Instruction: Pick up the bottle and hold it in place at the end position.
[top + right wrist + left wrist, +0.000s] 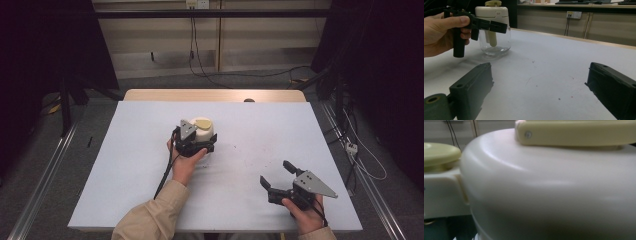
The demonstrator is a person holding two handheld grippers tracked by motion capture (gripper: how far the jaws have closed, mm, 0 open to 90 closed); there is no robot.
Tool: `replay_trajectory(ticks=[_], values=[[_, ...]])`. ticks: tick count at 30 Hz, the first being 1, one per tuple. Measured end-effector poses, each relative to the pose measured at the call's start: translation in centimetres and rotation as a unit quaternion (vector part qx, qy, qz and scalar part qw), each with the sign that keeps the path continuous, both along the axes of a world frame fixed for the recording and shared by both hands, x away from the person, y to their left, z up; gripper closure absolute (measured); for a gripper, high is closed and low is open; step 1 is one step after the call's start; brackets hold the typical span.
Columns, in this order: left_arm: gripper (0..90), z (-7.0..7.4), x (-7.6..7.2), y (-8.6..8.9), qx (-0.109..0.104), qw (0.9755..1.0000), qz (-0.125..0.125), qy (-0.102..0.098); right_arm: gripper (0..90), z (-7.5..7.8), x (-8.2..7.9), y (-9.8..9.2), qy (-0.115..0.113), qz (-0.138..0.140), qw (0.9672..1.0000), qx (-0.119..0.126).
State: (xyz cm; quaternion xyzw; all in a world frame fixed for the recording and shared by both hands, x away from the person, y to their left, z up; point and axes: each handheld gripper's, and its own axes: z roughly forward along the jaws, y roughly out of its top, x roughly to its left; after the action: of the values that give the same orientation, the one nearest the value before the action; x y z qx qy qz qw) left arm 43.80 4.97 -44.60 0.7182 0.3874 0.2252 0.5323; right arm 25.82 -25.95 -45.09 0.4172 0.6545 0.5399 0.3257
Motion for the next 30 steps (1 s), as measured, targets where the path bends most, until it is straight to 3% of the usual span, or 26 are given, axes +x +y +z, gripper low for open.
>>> replay_trajectory(ticks=[13, 30], values=[[5.4, 0.8, 0.4, -1.1, 0.004, 0.9999, -0.007, -0.006, 5.6, 0.0, 0.0, 0.0, 0.0, 0.0, 1.0, 0.002], [5.4, 0.7, 1.0, -1.9, 0.007, 0.9999, -0.009, 0.002, 5.6, 0.1, -0.1, -0.1, -0.002, 0.001, 1.0, 0.003]])
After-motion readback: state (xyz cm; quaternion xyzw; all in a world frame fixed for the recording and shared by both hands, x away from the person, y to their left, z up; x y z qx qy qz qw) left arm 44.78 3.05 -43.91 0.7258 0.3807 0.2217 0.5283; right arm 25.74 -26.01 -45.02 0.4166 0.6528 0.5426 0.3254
